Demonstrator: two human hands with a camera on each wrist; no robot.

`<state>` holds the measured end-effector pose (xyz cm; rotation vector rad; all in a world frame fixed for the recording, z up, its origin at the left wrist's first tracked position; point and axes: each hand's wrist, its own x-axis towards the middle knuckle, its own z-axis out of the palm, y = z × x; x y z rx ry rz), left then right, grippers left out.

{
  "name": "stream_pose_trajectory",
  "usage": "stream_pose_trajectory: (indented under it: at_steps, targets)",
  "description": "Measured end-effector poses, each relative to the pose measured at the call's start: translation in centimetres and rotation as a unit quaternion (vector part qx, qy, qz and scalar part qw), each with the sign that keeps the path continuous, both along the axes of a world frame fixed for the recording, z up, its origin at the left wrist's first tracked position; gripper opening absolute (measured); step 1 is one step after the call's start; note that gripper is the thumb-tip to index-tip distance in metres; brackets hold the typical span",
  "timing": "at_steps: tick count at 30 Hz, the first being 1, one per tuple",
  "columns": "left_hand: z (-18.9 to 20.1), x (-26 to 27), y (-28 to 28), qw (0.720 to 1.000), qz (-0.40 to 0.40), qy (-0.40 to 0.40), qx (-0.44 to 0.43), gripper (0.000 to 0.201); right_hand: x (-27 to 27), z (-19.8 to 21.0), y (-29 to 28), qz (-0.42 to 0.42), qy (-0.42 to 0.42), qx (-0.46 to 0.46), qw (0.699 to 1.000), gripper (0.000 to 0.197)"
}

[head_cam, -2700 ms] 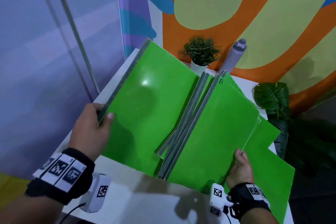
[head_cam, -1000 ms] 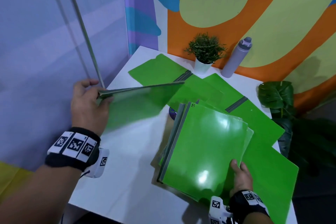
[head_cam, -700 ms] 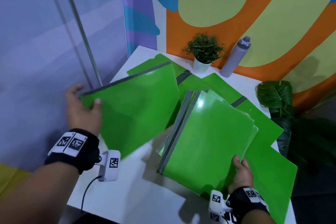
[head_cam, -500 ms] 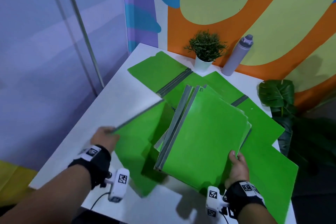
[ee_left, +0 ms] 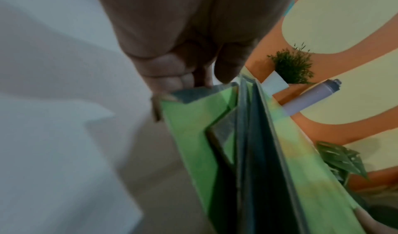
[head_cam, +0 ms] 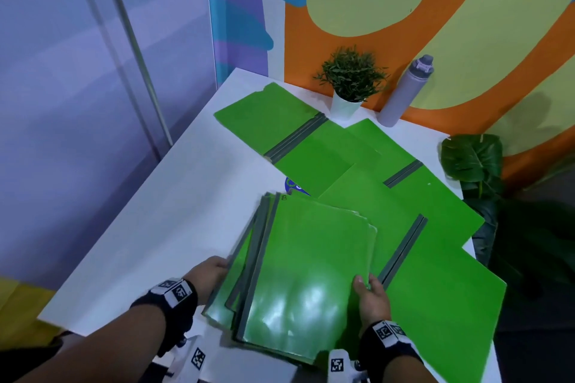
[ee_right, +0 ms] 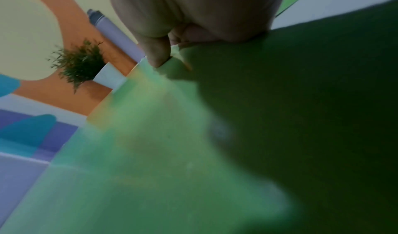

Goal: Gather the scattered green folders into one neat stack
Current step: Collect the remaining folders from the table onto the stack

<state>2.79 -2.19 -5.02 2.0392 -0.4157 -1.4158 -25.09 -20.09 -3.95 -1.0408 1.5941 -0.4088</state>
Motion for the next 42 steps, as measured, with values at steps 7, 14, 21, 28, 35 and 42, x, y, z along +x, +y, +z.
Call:
stream_pose_trajectory:
  at_steps: [7,14,21,28,35,42]
  targets:
    - [6.0,-1.9,-0.7,0.994,0.008,-0.105,-0.022,0.017,4.1,0.2,0.0,0.158,0.027,-0.072,0.984,0.043]
    - [10.0,1.4,-0.8,0.967,0.149,-0.171,-0.111,0.013,2.0,0.9,-5.4,0.255,0.33,-0.128,0.9,0.062]
    - [9.7,3.6,-0.9,0.958,0.219,-0.125,-0.133,0.014,0.6,-1.5,-5.2,0.408,0.345,-0.121,0.836,0.082]
    - [5.0,1.4,-1.3,0.977,0.179,-0.097,-0.067,0.017,-1.2,-0.8,-4.4,0.27,0.346,-0.228,0.87,0.062]
    - [0.1,-0.9,-0.5,0.983,0.171,-0.058,0.03,0.025,-3.2,0.3,-5.0,0.023,0.328,-0.017,0.944,0.067]
    - [1.1,-1.4,-1.0,0.979,0.2,-0.023,0.019,0.012,-3.1,0.7,-5.8,0.021,0.176,-0.034,0.984,0.061]
